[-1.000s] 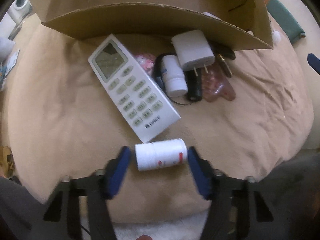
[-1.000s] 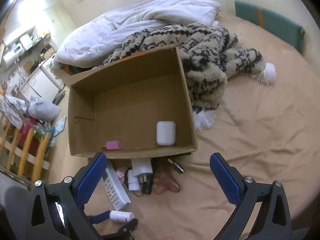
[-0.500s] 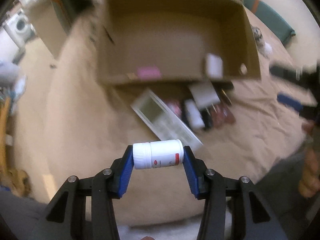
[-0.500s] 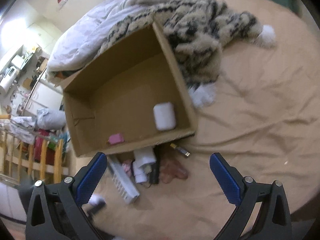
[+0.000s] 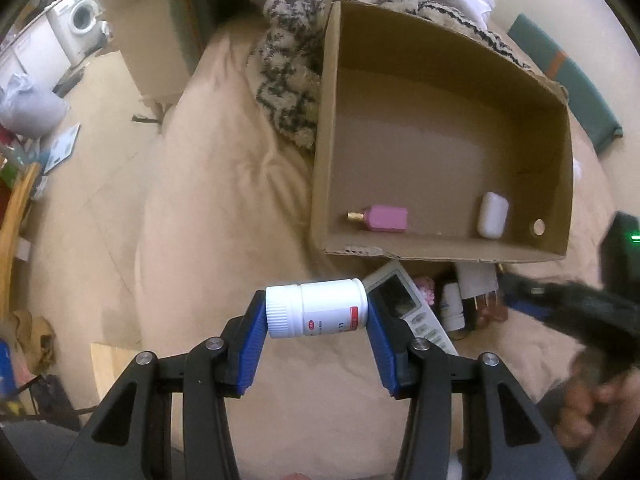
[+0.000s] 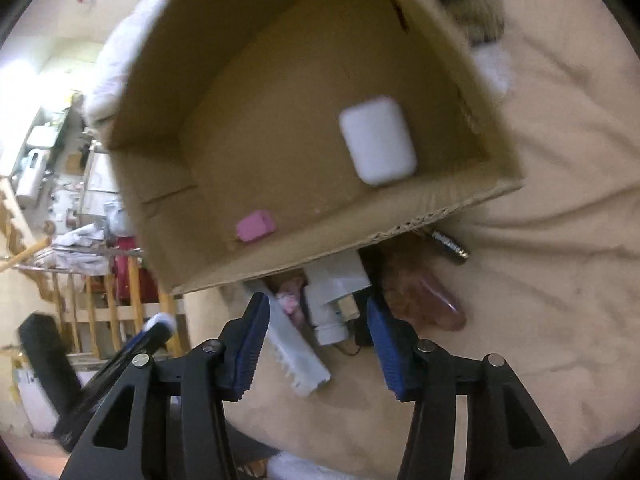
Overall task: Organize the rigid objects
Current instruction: 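Reach the right tool to the items and grasp the white charger plug, then carry the pill bottle and charger into the box and release both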
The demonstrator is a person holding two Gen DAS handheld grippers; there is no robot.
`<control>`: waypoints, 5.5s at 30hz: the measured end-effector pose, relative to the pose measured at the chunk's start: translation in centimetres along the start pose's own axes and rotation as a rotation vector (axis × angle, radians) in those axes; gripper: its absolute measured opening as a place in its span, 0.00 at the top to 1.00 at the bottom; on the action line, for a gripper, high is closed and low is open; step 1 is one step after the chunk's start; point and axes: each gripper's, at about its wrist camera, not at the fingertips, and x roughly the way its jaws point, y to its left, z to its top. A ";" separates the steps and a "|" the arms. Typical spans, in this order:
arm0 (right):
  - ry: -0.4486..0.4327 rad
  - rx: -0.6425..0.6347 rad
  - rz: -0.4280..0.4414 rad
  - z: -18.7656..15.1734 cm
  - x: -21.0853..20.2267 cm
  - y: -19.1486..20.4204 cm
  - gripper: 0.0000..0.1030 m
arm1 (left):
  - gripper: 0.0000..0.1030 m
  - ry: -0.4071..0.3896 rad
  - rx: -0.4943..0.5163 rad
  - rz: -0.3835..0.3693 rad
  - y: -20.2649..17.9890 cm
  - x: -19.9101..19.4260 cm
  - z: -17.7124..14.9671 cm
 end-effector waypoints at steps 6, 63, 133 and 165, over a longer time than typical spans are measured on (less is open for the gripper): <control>-0.019 -0.011 -0.013 -0.2 1.2 0.9 0.49 | 0.57 -0.010 -0.005 -0.010 0.5 -0.8 -0.5; -0.104 0.043 -0.101 1.1 6.4 4.5 0.63 | 0.58 0.012 -0.021 0.011 1.5 0.5 -0.7; -0.393 0.416 -0.428 4.9 -1.8 5.1 0.70 | 0.58 -0.121 0.258 0.103 -7.1 6.6 8.1; -0.473 0.524 -0.473 5.2 -2.3 7.1 0.20 | 0.25 -0.138 0.350 0.102 -7.9 6.8 7.0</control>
